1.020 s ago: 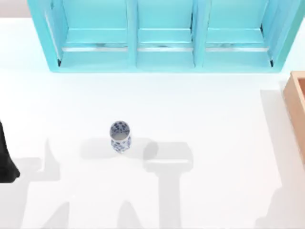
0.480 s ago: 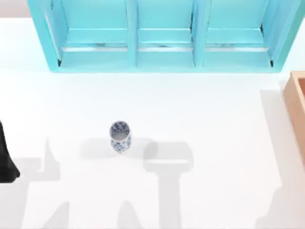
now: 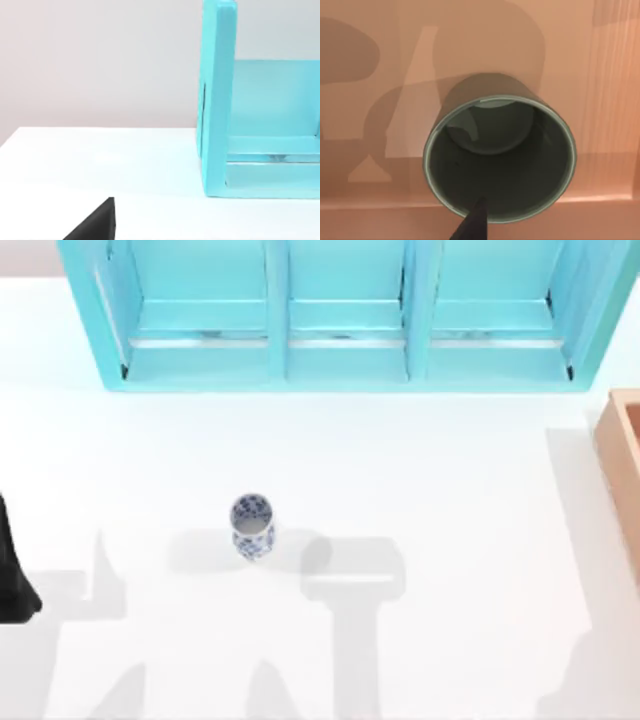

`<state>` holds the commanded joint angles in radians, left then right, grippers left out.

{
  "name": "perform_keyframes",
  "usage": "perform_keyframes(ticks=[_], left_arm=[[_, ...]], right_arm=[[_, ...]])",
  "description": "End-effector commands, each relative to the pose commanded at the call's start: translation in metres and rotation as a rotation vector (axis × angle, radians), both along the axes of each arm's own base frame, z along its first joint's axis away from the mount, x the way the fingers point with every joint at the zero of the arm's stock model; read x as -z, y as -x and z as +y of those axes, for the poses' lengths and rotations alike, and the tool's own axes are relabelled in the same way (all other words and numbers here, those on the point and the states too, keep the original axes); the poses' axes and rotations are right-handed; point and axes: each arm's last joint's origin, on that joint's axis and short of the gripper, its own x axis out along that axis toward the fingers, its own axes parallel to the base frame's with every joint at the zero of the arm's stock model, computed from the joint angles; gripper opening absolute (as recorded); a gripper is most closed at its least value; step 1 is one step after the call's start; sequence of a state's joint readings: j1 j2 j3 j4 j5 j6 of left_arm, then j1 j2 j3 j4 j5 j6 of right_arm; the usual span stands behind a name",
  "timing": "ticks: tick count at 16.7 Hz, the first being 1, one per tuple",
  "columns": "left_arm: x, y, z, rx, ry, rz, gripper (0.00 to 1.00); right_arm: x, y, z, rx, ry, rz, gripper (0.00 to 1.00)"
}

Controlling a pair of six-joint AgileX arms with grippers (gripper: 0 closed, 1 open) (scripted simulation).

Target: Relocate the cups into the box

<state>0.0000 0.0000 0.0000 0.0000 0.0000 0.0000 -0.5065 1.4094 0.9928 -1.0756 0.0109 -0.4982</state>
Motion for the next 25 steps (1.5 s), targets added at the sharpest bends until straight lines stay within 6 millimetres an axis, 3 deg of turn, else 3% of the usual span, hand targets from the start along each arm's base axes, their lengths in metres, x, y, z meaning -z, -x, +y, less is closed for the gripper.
perform_keyframes(ticks=[11, 13, 19, 21, 25], left_arm=[[0.000, 0.000, 0.000, 0.000, 0.000, 0.000, 1.00], [0.000, 0.000, 0.000, 0.000, 0.000, 0.000, 1.00], [0.000, 0.000, 0.000, 0.000, 0.000, 0.000, 1.00], [0.000, 0.000, 0.000, 0.000, 0.000, 0.000, 1.00], [0.000, 0.000, 0.000, 0.000, 0.000, 0.000, 1.00]], right_arm=[[-0.004, -0.001, -0.001, -0.001, -0.001, 0.002, 1.00], [-0.017, -0.003, -0.002, -0.002, -0.003, 0.006, 1.00], [-0.091, -0.002, -0.002, 0.004, 0.000, 0.003, 1.00], [-0.100, 0.000, 0.000, 0.001, 0.000, 0.000, 1.00], [-0.099, 0.000, 0.000, -0.001, 0.000, 0.001, 1.00]])
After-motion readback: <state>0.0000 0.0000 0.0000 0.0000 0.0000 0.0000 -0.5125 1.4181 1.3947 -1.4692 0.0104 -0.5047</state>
